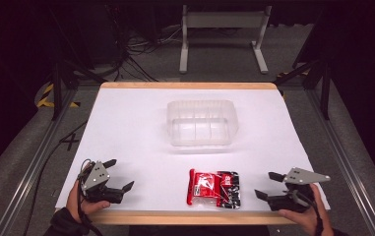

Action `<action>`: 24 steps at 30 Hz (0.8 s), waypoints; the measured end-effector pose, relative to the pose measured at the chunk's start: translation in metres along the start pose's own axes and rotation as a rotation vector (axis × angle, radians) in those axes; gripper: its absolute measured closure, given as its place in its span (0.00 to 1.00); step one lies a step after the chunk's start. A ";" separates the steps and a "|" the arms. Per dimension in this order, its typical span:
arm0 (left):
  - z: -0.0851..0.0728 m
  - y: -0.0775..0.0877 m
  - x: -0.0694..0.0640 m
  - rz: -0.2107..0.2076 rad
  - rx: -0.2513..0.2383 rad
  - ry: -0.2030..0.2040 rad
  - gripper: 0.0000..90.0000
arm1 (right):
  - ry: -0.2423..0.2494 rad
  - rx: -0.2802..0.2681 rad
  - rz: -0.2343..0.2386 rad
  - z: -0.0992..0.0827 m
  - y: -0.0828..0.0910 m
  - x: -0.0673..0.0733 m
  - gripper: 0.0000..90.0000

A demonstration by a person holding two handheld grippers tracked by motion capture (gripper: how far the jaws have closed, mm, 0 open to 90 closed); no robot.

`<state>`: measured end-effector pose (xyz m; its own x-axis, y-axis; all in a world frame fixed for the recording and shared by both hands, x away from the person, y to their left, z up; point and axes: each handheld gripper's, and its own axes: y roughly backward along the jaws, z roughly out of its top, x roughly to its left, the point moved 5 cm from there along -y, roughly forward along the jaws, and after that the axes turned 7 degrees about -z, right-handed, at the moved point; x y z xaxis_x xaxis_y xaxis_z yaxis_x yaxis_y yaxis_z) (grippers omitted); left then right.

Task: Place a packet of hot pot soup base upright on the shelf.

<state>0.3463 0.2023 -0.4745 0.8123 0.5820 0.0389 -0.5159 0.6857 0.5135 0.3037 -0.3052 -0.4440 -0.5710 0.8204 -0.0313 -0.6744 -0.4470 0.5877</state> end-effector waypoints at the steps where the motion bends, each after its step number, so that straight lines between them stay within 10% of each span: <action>1: 0.000 0.000 0.000 0.000 0.000 0.000 0.07 | 0.000 0.000 0.000 0.000 0.000 0.000 0.21; 7: 0.000 0.000 0.000 -0.001 0.000 -0.003 0.07 | -0.074 -0.013 -0.028 -0.012 0.011 -0.020 0.23; 24: 0.000 0.000 -0.001 -0.007 -0.003 -0.011 0.07 | -0.027 0.103 0.146 -0.016 -0.013 0.011 0.17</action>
<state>0.3453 0.2021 -0.4743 0.8191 0.5719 0.0447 -0.5105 0.6912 0.5115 0.2984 -0.2964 -0.4650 -0.6459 0.7591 0.0813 -0.5328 -0.5245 0.6641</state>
